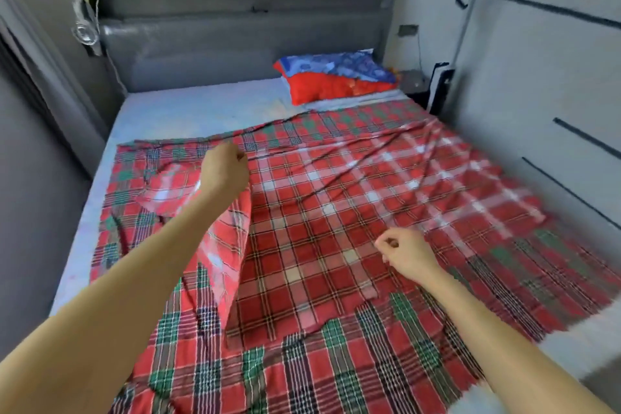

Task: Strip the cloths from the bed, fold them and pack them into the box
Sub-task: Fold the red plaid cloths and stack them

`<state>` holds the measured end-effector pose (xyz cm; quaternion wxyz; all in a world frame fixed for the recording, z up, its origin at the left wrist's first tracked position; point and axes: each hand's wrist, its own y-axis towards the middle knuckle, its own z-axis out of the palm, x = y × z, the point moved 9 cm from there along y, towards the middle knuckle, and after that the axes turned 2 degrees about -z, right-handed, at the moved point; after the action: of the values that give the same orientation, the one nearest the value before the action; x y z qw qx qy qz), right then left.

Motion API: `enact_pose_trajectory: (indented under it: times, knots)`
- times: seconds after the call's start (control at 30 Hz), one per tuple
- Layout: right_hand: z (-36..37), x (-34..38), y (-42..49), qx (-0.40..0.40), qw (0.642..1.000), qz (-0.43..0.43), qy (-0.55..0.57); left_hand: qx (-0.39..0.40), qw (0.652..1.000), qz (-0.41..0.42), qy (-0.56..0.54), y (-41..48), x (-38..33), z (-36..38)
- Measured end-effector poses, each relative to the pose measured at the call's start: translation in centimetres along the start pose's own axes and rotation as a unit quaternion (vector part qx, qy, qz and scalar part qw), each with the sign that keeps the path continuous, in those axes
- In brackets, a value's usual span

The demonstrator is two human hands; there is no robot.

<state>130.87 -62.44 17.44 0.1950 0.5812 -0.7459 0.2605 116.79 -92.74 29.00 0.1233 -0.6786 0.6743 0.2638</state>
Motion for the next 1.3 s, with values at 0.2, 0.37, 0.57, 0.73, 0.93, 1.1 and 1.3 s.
enact_pose_trajectory:
  times: [0.2,0.37,0.57,0.73,0.93,1.1,1.3]
  knots:
    - [-11.1,-14.0,-3.7,-0.021,1.0,0.015,-0.012,0.015,0.999,-0.024,0.017,-4.6,-10.8,9.2]
    - [-19.3,-25.6,-5.8,-0.021,0.999,0.026,-0.019,-0.042,0.995,-0.095,-0.009,-8.3,-17.5,14.2]
    - [-26.7,-35.9,-4.9,-0.036,0.998,0.05,0.016,-0.074,0.99,-0.123,-0.015,-9.7,-25.9,19.2]
    - [-29.7,-44.5,-2.2,-0.034,0.995,0.079,0.041,-0.066,0.994,-0.083,0.003,-7.2,-35.5,25.5]
    - [-34.2,-56.3,2.5,-0.038,0.99,0.13,0.029,-0.012,0.997,-0.058,-0.049,-1.6,-51.8,38.2]
    - [-38.4,-65.5,7.4,-0.025,0.982,0.179,0.046,0.039,0.986,0.069,-0.144,0.1,-69.6,48.4]
    - [-40.3,-75.2,15.0,-0.038,0.966,0.237,0.101,0.081,0.963,0.023,-0.255,-1.9,-74.4,59.8]
